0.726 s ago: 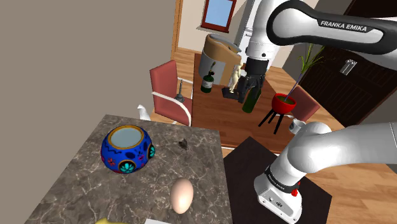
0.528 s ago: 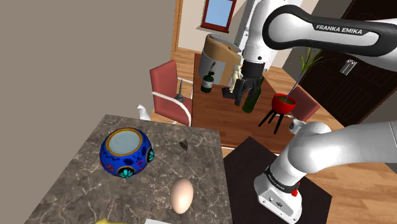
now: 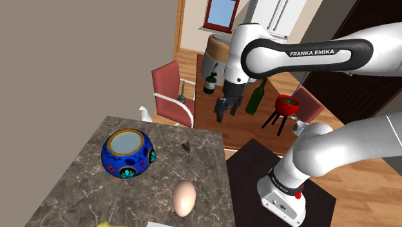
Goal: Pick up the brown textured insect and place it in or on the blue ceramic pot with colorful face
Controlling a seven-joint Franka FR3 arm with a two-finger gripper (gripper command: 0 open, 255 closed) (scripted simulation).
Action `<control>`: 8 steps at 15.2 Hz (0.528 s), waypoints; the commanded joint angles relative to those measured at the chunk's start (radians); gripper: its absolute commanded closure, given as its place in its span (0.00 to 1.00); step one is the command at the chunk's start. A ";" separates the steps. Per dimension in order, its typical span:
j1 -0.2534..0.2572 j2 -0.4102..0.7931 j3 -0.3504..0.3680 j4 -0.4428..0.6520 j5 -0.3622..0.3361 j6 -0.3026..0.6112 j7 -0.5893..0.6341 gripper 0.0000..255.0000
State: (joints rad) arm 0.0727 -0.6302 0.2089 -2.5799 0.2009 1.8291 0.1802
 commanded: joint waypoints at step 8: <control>0.036 0.286 0.145 0.004 0.020 0.355 0.081 0.00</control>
State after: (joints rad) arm 0.1061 -0.3765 0.3379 -2.5818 0.2231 2.1456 0.2489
